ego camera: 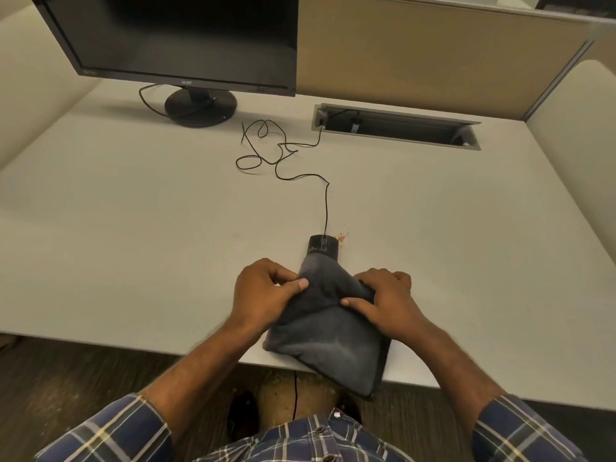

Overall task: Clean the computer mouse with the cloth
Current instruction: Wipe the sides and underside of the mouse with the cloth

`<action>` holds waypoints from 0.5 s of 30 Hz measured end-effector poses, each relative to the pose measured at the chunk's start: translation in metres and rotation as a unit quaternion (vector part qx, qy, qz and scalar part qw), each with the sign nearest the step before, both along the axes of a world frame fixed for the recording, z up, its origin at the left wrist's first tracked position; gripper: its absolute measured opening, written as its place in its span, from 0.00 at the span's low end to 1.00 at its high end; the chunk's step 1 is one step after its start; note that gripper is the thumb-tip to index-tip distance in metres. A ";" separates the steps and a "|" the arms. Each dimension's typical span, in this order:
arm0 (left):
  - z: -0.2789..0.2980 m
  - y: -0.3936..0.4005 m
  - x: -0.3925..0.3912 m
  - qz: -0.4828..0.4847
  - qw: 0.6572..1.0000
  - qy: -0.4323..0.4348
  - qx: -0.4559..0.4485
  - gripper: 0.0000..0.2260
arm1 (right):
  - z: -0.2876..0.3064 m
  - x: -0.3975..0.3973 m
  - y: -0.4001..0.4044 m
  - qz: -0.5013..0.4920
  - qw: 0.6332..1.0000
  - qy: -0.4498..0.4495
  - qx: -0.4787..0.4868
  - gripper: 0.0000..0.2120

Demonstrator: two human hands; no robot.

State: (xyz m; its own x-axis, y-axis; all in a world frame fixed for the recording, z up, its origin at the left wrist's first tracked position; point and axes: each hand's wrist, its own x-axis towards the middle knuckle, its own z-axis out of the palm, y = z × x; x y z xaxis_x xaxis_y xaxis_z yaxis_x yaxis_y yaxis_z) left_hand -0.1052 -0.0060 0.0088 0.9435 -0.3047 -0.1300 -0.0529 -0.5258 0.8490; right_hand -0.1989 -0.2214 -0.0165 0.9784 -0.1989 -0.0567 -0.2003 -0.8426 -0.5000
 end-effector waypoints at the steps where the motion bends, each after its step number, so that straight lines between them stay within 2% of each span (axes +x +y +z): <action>1: 0.001 0.004 0.003 0.007 1.000 0.005 -0.005 0.08 | 0.002 0.002 0.003 0.006 1.000 -0.009 0.007 0.14; 4: 0.007 0.016 0.014 0.044 0.999 -0.009 -0.022 0.04 | 0.014 0.013 0.019 0.007 0.999 -0.047 0.021 0.17; 7: 0.013 0.025 0.023 0.119 0.988 -0.097 -0.030 0.09 | 0.024 0.030 0.051 -0.029 0.994 -0.084 0.066 0.17; 9: 0.016 0.027 0.026 0.135 0.978 -0.153 -0.046 0.10 | 0.022 0.043 0.076 -0.078 0.988 -0.088 0.099 0.17; 12: 0.009 0.027 0.027 0.077 0.978 -0.188 -0.048 0.08 | 0.012 0.055 0.105 -0.130 0.980 -0.078 0.129 0.15; 15: -0.011 0.028 0.022 0.000 0.987 -0.162 -0.019 0.10 | 0.004 0.056 0.112 -0.106 0.979 -0.076 0.156 0.12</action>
State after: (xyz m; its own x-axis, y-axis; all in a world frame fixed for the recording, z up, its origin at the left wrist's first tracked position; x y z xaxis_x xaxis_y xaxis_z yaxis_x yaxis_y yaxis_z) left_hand -0.0827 0.0220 -0.0024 0.9334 -0.3040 0.1905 -0.3255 -0.4942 0.8061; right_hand -0.1424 -0.1089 -0.0125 0.9187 -0.3948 -0.0038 -0.2574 -0.5915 -0.7642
